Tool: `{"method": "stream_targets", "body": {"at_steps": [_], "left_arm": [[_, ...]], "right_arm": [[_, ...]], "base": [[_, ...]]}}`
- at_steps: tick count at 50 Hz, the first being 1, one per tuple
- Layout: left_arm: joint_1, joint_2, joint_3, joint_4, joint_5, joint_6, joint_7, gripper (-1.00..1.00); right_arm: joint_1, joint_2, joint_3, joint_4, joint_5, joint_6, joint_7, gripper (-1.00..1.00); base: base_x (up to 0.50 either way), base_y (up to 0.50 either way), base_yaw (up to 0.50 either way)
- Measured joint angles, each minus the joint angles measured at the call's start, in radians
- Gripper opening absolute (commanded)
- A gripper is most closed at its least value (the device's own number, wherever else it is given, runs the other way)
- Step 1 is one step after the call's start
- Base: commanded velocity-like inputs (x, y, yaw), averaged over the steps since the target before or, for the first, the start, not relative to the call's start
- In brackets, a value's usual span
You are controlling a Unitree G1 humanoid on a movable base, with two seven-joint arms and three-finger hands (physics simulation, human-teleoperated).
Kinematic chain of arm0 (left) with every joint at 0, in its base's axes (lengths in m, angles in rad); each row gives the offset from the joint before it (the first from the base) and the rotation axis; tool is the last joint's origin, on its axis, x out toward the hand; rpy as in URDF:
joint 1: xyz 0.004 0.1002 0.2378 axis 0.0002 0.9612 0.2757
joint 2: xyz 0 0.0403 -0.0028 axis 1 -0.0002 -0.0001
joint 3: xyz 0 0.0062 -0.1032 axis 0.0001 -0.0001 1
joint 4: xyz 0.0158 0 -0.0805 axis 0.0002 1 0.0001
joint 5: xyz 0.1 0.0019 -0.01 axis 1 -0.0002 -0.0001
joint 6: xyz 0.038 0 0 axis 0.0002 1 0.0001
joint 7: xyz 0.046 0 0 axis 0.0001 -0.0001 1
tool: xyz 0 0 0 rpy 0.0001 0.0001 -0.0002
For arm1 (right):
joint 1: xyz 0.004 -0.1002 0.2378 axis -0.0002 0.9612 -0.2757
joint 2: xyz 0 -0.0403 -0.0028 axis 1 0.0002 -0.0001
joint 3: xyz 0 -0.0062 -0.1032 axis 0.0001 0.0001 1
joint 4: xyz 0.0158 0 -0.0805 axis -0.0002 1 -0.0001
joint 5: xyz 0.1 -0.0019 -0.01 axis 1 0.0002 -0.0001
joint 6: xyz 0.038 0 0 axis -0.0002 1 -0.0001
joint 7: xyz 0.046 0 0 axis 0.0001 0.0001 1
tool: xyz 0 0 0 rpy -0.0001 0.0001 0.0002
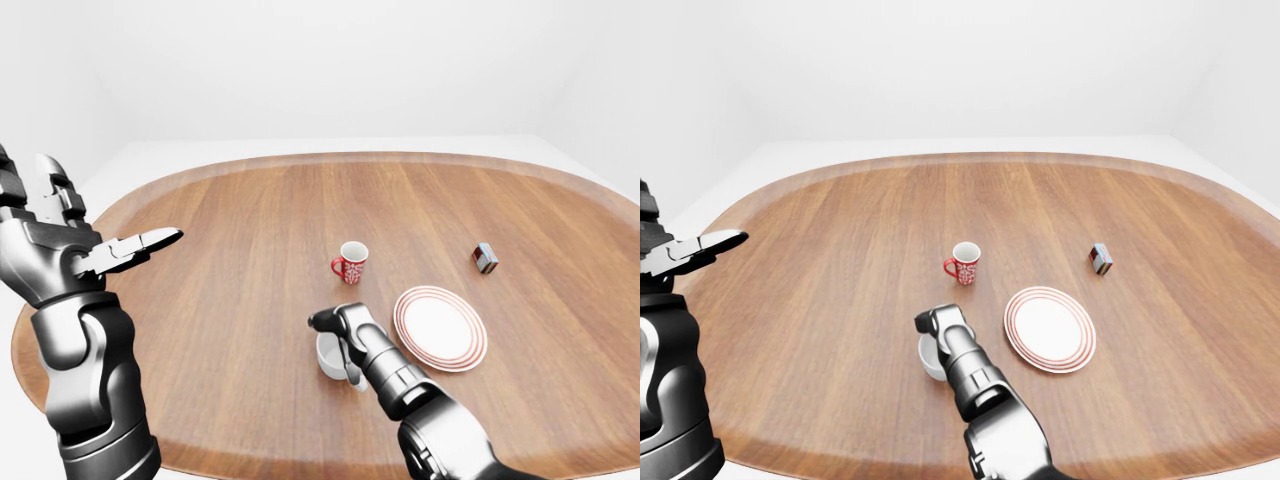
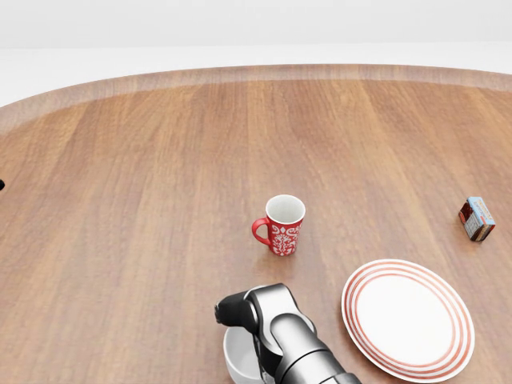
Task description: Put the white mug on the plate.
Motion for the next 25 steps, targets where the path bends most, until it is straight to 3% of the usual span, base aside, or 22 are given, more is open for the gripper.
{"method": "stream_targets", "body": {"at_steps": [1,25], "left_arm": [[0.0,0.0,0.0,0.0,0.0,0.0,0.0,1.0],[0.002,-0.002,-0.001,-0.007,0.002,0.0,0.0,1.0]], "right_arm": [[0.0,0.0,0.0,0.0,-0.001,0.0,0.0,-1.0],[0.006,-0.008,-0.004,0.02,0.002,0.0,0.0,-1.0]], "base": [[0.0,0.0,0.0],[0.0,0.0,0.0]]}}
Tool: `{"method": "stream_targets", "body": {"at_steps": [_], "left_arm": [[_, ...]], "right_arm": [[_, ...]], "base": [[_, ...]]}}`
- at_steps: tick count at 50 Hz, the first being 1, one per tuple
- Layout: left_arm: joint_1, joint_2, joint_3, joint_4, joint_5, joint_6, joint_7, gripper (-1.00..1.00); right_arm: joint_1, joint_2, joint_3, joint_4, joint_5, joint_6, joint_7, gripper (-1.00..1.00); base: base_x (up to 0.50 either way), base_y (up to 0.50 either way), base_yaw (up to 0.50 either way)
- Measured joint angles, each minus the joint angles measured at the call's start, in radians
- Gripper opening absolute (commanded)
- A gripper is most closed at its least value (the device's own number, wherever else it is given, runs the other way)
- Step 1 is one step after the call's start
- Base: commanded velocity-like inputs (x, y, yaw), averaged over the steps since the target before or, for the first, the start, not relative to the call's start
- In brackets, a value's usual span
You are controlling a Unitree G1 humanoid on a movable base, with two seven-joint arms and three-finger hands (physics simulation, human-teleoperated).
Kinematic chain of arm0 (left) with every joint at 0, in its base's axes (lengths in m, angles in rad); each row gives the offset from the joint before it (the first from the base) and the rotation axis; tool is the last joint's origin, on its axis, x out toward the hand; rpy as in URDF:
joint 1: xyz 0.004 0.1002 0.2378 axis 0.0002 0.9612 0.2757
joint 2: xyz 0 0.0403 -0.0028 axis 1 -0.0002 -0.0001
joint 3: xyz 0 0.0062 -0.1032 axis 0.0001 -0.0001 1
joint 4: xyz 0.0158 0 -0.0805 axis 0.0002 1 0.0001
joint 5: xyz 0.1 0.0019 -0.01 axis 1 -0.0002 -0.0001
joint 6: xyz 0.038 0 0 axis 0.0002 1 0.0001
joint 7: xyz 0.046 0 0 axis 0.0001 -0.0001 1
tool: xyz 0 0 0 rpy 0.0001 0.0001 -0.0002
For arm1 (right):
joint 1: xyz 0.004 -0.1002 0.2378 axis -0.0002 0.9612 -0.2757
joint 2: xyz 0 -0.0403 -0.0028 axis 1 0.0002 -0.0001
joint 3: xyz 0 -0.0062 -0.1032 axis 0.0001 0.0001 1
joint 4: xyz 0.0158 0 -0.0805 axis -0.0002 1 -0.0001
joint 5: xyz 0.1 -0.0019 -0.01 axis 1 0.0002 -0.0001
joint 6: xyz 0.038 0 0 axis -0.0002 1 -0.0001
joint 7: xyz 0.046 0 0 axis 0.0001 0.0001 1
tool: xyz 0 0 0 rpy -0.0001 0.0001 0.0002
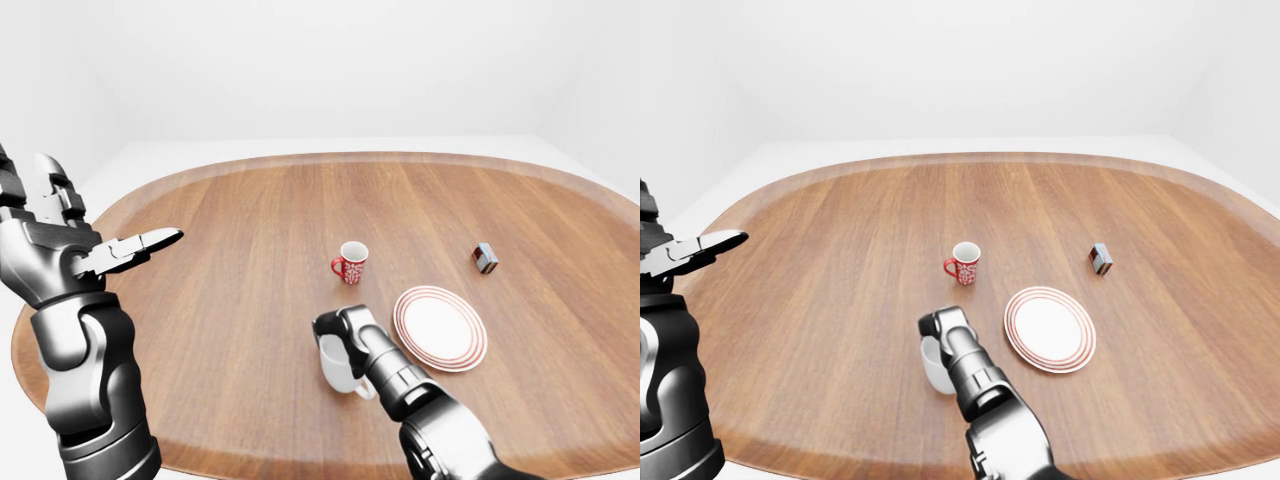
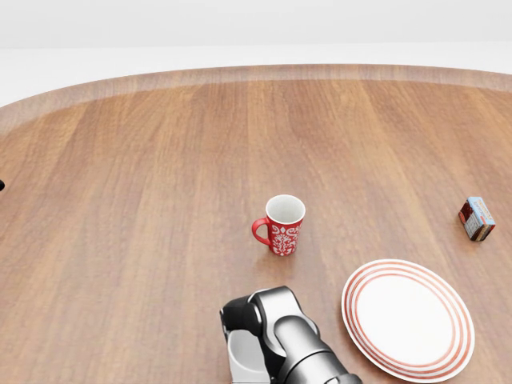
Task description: Put the white mug on the plate.
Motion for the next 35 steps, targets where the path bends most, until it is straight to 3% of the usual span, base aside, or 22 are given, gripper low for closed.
{"method": "stream_targets", "body": {"at_steps": [10,23,35], "left_arm": [[0.001,-0.001,-0.001,0.003,0.002,0.0,-0.001,1.0],[0.0,-0.001,-0.002,0.003,0.003,0.0,0.0,1.0],[-0.002,0.0,-0.002,0.003,0.003,0.0,0.0,1.0]], "right_arm": [[-0.064,-0.059,-0.016,-0.035,0.0,0.0,0.0,-1.0],[-0.215,-0.279,-0.082,-0.124,-0.054,0.0,0.0,-1.0],[-0.254,-0.475,-0.163,-0.126,-0.019,0.0,0.0,-1.0]], "base": [[0.0,0.0,0.0],[0.0,0.0,0.0],[0.0,0.0,0.0]]}}
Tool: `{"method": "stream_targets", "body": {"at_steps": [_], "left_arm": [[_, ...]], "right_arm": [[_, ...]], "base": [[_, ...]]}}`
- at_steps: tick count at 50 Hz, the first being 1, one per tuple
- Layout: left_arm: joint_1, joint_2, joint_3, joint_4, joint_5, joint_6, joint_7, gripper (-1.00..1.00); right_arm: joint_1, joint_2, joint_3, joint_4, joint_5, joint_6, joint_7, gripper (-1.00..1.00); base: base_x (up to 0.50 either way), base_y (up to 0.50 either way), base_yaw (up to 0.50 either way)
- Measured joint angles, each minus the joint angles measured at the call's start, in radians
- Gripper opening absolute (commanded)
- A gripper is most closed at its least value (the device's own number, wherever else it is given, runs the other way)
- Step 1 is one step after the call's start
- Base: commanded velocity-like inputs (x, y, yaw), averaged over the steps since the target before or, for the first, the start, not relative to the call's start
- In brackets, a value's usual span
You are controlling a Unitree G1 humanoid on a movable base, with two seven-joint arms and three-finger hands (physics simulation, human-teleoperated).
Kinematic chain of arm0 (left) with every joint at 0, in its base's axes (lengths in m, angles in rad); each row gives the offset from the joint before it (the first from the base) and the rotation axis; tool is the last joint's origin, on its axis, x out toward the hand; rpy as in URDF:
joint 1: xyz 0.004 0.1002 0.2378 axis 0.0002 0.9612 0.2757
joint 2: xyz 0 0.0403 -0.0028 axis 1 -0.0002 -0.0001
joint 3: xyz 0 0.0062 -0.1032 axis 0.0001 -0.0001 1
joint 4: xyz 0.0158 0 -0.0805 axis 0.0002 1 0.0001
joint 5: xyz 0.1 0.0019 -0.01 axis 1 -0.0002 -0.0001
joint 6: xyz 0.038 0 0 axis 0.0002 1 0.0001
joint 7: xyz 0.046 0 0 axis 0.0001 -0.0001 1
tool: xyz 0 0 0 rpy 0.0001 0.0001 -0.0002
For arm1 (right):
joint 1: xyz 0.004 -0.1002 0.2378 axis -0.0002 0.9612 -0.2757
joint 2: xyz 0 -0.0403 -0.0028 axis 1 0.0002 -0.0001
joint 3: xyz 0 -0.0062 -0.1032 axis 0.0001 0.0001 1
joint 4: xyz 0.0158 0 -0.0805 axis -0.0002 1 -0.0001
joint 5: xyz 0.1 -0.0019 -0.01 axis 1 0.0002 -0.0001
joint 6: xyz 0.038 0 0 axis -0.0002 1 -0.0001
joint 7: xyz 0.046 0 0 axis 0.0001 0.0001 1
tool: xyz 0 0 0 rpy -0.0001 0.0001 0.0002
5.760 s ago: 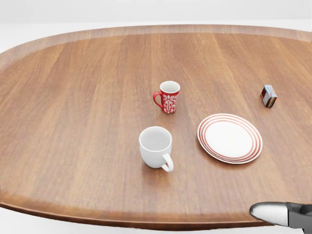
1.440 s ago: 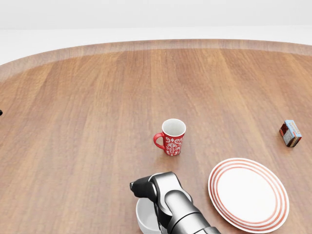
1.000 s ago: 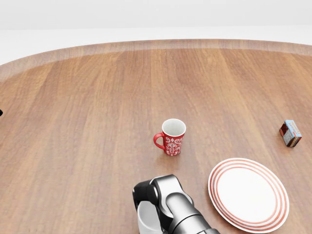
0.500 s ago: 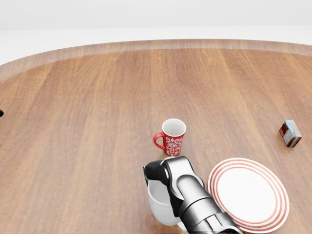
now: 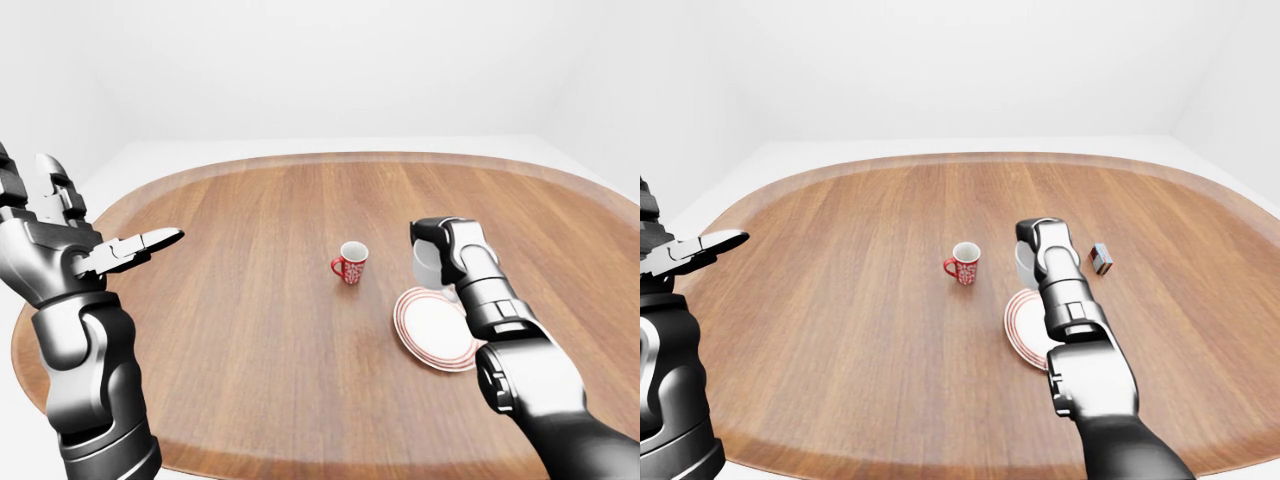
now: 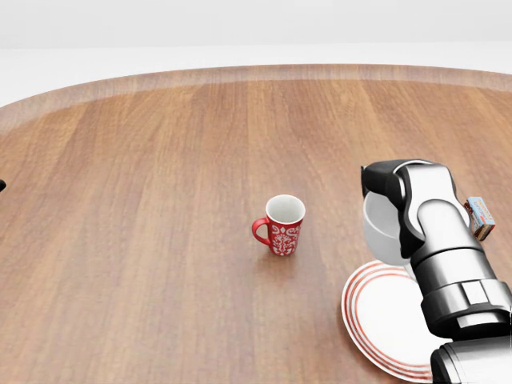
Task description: Put the white mug on the plate.
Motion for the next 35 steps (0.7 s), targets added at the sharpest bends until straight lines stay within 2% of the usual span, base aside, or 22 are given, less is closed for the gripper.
{"method": "stream_targets", "body": {"at_steps": [9,16,24,35], "left_arm": [[0.0,0.0,-0.001,0.002,0.001,0.0,0.001,1.0],[0.0,0.0,-0.001,0.003,0.002,0.0,0.0,1.0],[0.0,-0.001,-0.003,0.006,0.004,0.0,-0.001,1.0],[0.0,-0.002,-0.005,0.013,0.004,0.0,-0.002,1.0]], "right_arm": [[0.023,-0.129,-0.042,0.021,0.064,0.0,-0.017,-1.0],[0.055,-0.189,-0.055,0.042,0.104,0.0,-0.056,-1.0],[0.086,-0.21,-0.059,0.072,0.152,0.0,-0.12,-1.0],[0.107,-0.19,-0.06,0.116,0.23,0.0,-0.224,-1.0]], "base": [[0.0,0.0,0.0],[0.0,0.0,0.0],[0.0,0.0,0.0],[0.0,0.0,0.0]]}}
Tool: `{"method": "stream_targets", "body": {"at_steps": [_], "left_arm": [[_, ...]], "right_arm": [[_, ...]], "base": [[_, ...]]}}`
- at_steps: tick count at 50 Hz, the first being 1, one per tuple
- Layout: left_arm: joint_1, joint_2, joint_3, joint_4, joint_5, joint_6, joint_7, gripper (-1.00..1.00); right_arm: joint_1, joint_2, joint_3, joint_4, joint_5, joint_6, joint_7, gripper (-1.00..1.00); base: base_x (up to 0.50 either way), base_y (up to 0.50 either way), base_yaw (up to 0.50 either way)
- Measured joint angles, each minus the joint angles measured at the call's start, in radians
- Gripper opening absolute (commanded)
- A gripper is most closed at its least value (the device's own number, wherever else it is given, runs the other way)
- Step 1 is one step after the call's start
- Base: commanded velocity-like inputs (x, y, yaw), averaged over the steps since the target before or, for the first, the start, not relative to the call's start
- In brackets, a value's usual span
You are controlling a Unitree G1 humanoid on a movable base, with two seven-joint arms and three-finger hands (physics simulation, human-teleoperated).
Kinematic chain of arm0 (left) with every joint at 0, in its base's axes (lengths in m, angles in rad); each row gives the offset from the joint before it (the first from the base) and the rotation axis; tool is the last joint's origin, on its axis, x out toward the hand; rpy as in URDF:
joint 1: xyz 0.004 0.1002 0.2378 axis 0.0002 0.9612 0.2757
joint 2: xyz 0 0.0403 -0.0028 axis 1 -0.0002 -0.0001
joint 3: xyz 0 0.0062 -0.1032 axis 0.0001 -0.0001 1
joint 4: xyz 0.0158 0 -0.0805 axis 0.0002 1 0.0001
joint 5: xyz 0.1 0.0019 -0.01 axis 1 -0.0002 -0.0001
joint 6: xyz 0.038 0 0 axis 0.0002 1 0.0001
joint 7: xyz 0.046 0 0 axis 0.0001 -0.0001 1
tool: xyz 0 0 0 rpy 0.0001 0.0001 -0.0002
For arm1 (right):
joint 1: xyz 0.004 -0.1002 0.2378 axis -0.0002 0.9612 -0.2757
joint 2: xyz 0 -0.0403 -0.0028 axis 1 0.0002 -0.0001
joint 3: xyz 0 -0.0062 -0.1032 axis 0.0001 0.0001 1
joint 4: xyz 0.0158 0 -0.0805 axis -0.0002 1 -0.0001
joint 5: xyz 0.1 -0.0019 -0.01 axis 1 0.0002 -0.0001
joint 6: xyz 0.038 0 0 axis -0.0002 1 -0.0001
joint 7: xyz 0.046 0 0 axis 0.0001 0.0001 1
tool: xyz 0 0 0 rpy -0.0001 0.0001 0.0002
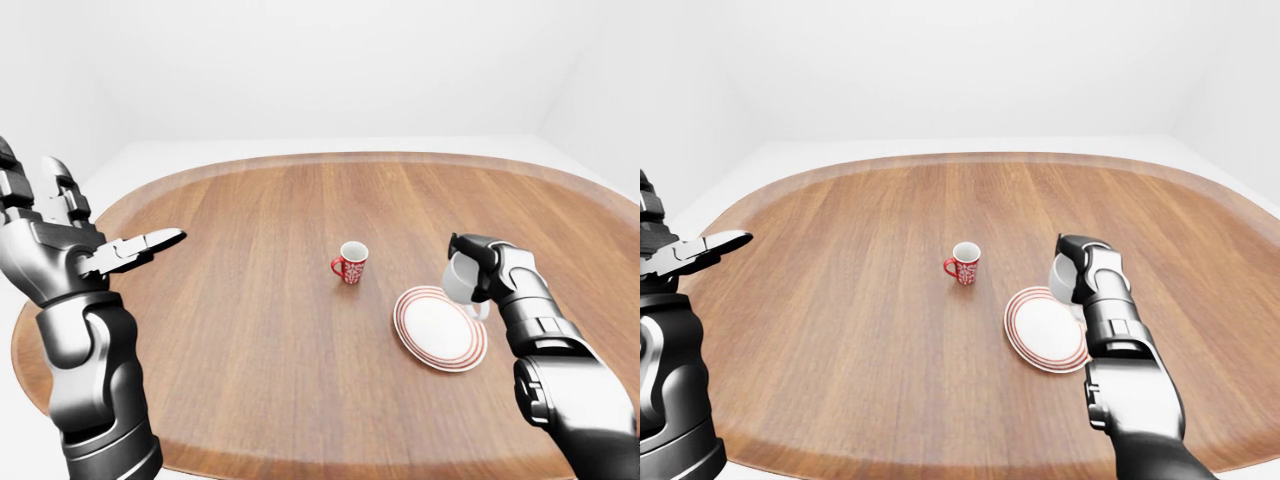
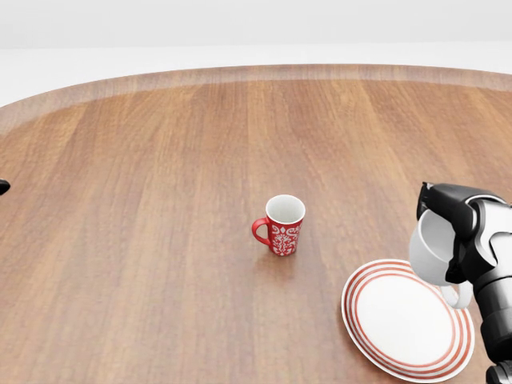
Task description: Put the white mug on the plate.
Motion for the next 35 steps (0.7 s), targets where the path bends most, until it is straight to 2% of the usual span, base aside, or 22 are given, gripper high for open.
{"method": "stream_targets", "body": {"at_steps": [7,19,35], "left_arm": [[0.0,0.0,-0.001,0.003,0.0,0.0,-0.001,1.0],[-0.002,0.0,-0.001,0.004,-0.002,0.0,-0.001,1.0],[-0.001,0.0,-0.002,0.006,-0.002,0.0,-0.001,1.0]], "right_arm": [[-0.01,0.033,0.004,0.022,0.046,0.0,-0.053,-1.0],[-0.025,0.088,0.015,0.044,0.076,0.0,-0.087,-1.0],[0.025,0.111,0.027,0.06,0.09,0.0,-0.099,-1.0]], "base": [[0.0,0.0,0.0],[0.0,0.0,0.0],[0.0,0.0,0.0]]}}
